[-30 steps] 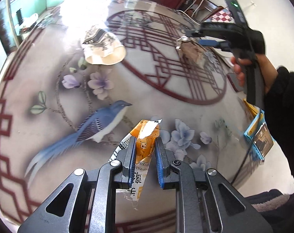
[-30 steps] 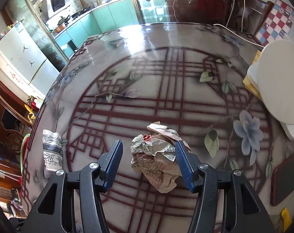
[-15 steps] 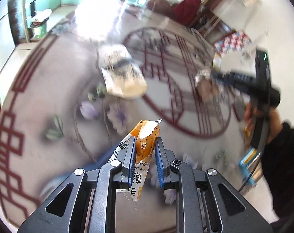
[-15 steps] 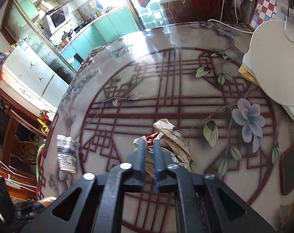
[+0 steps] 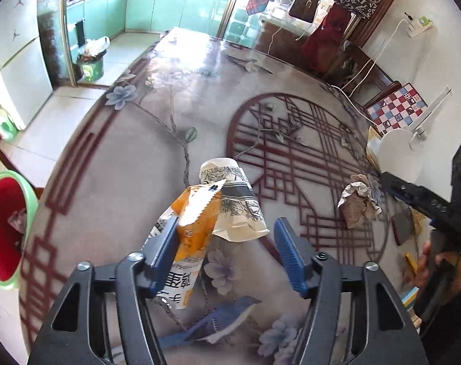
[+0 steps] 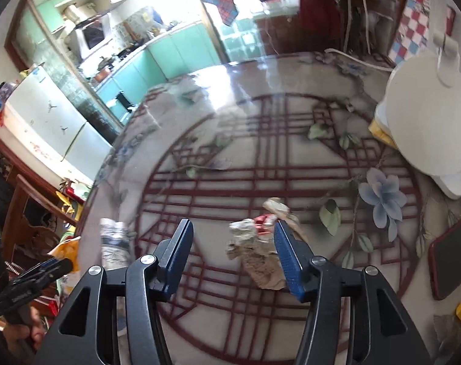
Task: Collect trash
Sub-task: 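Grasp the printed paper cup with the left tool beside the wrapper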
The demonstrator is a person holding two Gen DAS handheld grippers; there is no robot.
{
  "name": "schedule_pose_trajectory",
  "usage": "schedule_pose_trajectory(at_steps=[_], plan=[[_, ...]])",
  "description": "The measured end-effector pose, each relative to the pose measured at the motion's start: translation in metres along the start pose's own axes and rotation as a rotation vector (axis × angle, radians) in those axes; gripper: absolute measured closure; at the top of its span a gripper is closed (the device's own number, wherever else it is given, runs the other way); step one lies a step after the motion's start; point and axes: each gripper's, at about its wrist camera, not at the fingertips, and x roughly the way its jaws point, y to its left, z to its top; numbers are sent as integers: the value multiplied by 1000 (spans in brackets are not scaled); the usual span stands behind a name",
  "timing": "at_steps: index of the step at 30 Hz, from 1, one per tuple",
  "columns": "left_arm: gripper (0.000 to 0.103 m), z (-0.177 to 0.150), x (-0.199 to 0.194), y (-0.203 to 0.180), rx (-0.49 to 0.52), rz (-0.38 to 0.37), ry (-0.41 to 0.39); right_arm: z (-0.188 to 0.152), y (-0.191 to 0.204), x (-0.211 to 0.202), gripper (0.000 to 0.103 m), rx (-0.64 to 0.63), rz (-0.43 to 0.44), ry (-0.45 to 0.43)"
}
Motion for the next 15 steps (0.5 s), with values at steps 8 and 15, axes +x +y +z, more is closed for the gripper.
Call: schedule_pose_trajectory(at_steps=[8, 15], plan=[[16, 6, -1, 13, -45, -7, 13, 4, 23, -6, 42, -79, -34, -27], [14, 22, 45, 3, -15, 52, 67, -4, -28, 11, 40, 54, -161, 50]])
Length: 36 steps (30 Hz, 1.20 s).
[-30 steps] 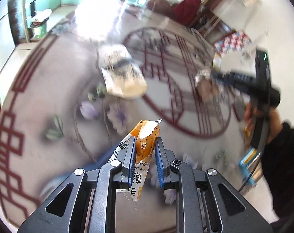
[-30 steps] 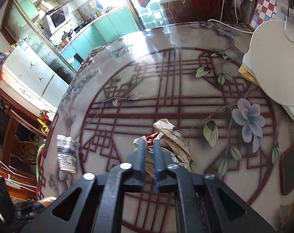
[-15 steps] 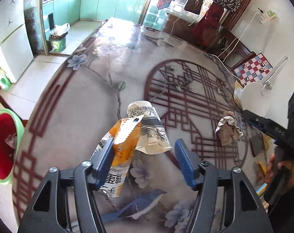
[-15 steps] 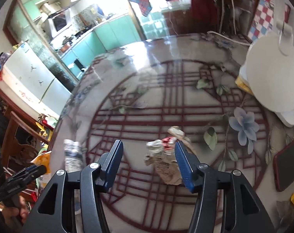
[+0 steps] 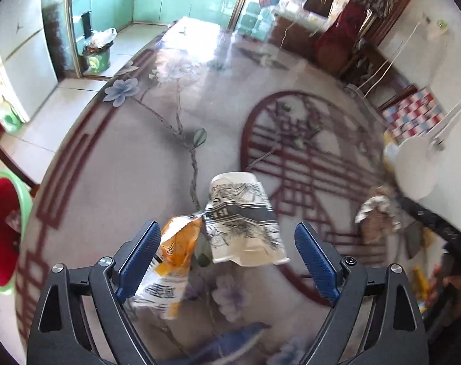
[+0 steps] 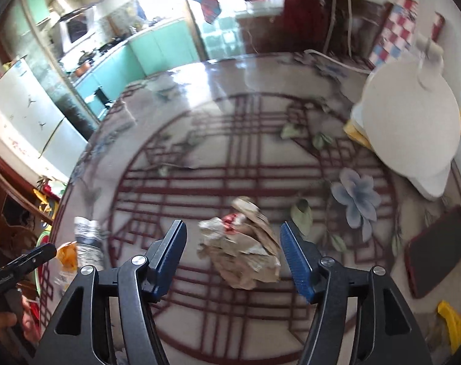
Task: Collect trash
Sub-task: 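Grasp the printed paper cup with the left tool beside the wrapper, then carry the wrapper and cup in the left tool while the right tool carries brown paper to the bin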
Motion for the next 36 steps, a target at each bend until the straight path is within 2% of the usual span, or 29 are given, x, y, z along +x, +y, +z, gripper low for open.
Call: schedule_pose_trajectory(at_steps=[3, 6, 8, 12, 17, 18, 20, 21, 22, 23, 25, 28, 36], plan=[[14, -2, 19, 3, -18, -10, 57, -4, -12, 2, 40, 31, 6, 7], [14, -4, 24, 12, -94, -48, 70, -5, -21, 2, 40, 42, 2, 6], [13, -3, 29, 15, -124, -48, 85, -5, -25, 7, 40, 46, 2, 15], [4, -3, 48, 14, -155, -81, 149, -5, -24, 18, 40, 46, 25, 39], [2, -2, 55, -4, -51, -14, 147, -4, -18, 35, 40, 30, 54, 83], [4, -3, 55, -7, -28, -2, 141, -4, -16, 38, 40, 28, 61, 90], [28, -5, 52, -13, 30, 25, 121, -6, -12, 45, 40, 22, 74, 117], [36, -4, 51, -15, 49, 20, 121, -7, -10, 47, 41, 21, 81, 127], [41, -3, 51, -15, 53, 6, 132, -9, -7, 49, 44, 20, 97, 128], [42, -3, 51, -16, 59, -8, 139, -11, -5, 49, 60, 22, 112, 125], [51, -2, 49, -16, 61, -23, 138, -13, -1, 48, 63, 23, 124, 115], [57, -3, 48, -18, 79, -14, 129, -15, 5, 44, 65, 18, 148, 95], [58, -7, 32, -28, 154, 36, 70, -8, 18, 21, 65, -12, 174, 40]])
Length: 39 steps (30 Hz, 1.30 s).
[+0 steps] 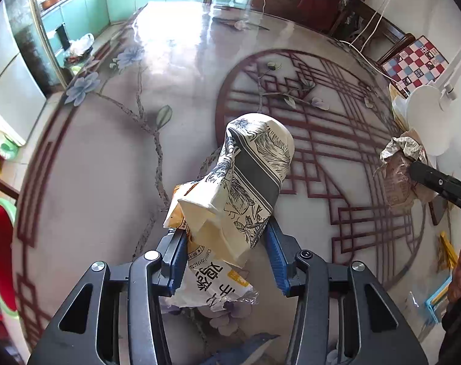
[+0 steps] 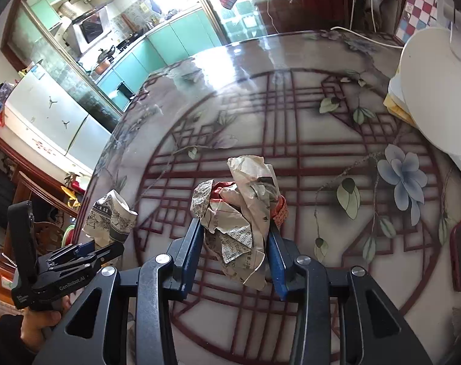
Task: Collect trash
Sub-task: 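Carry the wrapper and cup in the left tool while the right tool carries brown paper to the bin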
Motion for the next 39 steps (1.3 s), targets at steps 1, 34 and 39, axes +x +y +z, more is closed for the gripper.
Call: schedule_pose_trajectory(at_steps=[1, 34, 39], plan=[[58, 0, -1, 0, 3, 2, -3, 0, 2, -1, 65, -2, 1, 0], [57, -24, -13, 41, -192, -107, 48, -30, 32, -1, 65, -43, 25, 35], [57, -31, -17, 50, -221, -99, 49, -33, 37, 0, 65, -47, 32, 41]])
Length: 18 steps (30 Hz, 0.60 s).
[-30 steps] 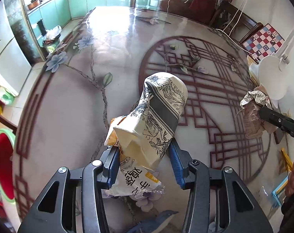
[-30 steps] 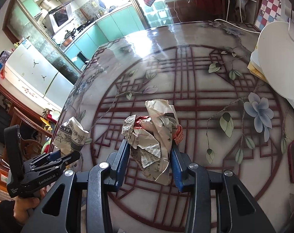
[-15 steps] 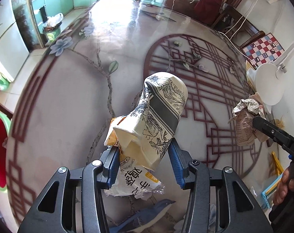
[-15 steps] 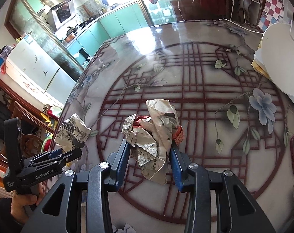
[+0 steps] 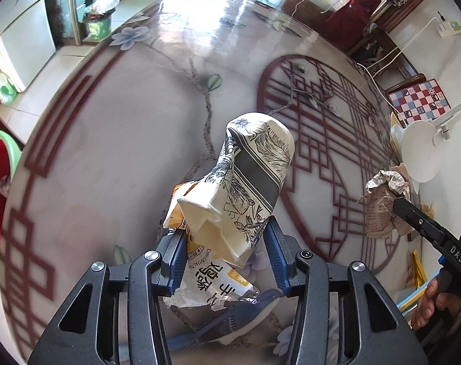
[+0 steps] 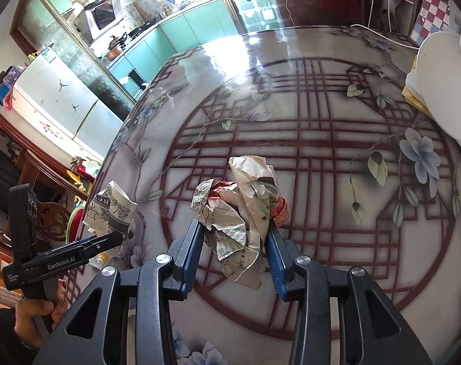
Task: Collect trash
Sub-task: 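Carry the wrapper and cup in the left tool while the right tool carries brown paper to the bin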
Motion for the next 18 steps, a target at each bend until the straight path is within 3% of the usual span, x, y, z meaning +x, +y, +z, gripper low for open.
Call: schedule_pose_trajectory(at_steps=[18], plan=[[57, -11, -25, 23, -31, 39, -48, -11, 52, 12, 65, -94, 61, 40]])
